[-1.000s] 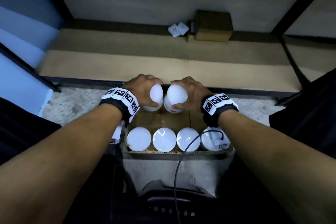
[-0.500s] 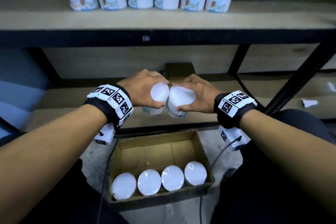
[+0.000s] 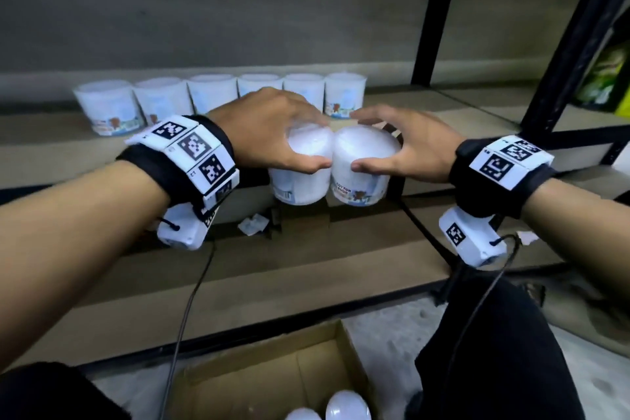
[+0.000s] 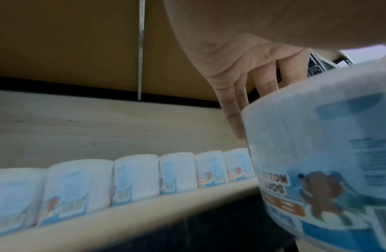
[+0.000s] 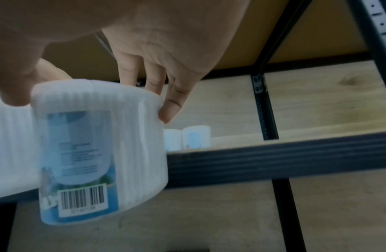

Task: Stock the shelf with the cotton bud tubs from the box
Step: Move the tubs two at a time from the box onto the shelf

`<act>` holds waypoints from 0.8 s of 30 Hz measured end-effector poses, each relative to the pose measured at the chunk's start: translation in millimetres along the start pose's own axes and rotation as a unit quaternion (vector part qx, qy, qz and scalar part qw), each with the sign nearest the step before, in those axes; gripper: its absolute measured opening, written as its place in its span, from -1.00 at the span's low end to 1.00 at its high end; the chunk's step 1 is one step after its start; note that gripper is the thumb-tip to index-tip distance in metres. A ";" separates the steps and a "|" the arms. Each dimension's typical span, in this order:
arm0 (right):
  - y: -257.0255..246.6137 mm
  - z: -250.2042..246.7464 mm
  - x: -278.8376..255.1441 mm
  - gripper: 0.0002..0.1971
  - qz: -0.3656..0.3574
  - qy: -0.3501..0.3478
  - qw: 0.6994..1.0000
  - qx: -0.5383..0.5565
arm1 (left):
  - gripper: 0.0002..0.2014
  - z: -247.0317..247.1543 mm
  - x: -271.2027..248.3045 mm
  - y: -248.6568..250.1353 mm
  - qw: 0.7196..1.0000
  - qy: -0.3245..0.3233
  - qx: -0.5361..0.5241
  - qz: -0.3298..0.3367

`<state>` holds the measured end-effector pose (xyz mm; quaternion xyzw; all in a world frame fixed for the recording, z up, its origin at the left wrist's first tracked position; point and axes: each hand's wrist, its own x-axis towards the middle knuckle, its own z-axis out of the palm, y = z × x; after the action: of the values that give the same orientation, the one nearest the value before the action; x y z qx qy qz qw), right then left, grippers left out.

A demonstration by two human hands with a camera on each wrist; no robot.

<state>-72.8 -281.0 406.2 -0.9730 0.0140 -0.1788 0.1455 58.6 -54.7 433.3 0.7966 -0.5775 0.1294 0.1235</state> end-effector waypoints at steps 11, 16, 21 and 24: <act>19.3 -59.0 47.4 -0.16 0.022 0.029 0.999 -0.021 | -0.49 -41.0 82.8 -15.0 0.999 -0.010 0.005 -0.036; 26.9 -68.6 65.5 -0.19 0.040 0.029 0.999 -0.023 | -0.43 -39.4 102.3 -21.2 0.998 -0.007 -0.010 -0.059; 34.0 -63.6 78.1 -0.09 0.066 0.020 0.998 -0.014 | -0.53 -27.1 115.5 -30.8 0.997 -0.015 -0.022 -0.073; 38.3 -55.1 82.6 -0.08 0.087 0.013 0.996 -0.014 | -0.50 -16.8 118.8 -35.2 0.996 -0.035 -0.028 -0.077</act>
<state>-14.0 -339.5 472.8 -0.9676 0.1030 -0.1776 0.1467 126.7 -143.7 488.8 0.8390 -0.5218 0.0753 0.1347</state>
